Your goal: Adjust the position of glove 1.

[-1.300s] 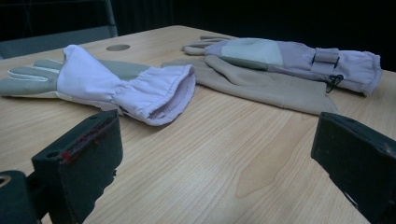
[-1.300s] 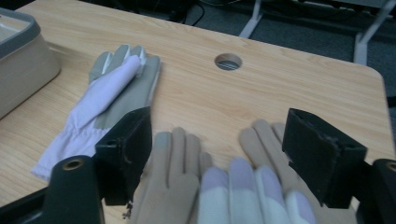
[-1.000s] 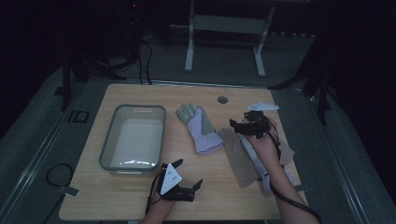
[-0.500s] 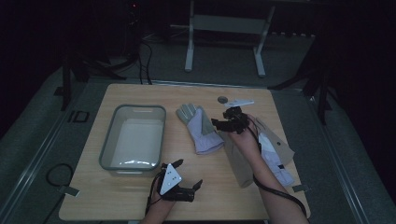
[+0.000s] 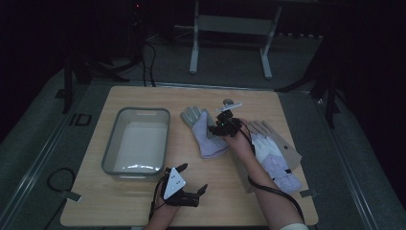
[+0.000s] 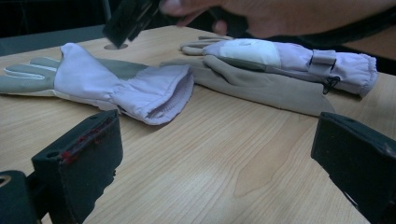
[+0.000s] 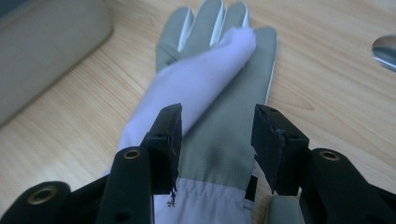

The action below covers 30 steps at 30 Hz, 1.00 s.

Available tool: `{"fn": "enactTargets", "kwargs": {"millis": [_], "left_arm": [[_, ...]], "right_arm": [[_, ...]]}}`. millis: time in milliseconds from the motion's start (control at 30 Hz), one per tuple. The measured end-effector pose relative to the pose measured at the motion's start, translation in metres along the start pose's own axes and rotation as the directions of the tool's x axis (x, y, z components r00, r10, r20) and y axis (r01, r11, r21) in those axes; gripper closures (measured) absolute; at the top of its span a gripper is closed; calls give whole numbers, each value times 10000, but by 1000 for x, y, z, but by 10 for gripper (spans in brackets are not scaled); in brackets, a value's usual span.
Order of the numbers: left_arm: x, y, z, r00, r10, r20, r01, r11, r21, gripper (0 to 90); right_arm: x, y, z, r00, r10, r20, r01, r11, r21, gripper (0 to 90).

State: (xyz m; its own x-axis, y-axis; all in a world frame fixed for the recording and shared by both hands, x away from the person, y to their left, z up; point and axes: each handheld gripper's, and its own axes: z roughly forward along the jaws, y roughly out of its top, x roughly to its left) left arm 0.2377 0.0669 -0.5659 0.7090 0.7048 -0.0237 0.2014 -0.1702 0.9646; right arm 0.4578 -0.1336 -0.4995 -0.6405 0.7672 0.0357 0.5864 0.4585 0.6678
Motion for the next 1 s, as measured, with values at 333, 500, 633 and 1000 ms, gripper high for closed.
{"fn": "enactTargets", "kwargs": {"millis": [333,500,633,1000], "left_arm": [[0,0,0,10000,16,5,-16,10000,1,22],[0,0,0,10000,24,-1,-24,10000,8,22],[0,0,0,10000,24,-5,-24,10000,14,22],[0,0,0,10000,14,-16,-14,10000,-21,22]], "right_arm": [[-1,-4,33,9996,-167,240,147,9967,800,480],[0,-9,43,9996,-166,249,141,9951,980,530],[0,-9,43,9998,-100,193,81,9956,939,668],[17,-12,25,9911,1323,115,-1324,9911,99,869]]}}
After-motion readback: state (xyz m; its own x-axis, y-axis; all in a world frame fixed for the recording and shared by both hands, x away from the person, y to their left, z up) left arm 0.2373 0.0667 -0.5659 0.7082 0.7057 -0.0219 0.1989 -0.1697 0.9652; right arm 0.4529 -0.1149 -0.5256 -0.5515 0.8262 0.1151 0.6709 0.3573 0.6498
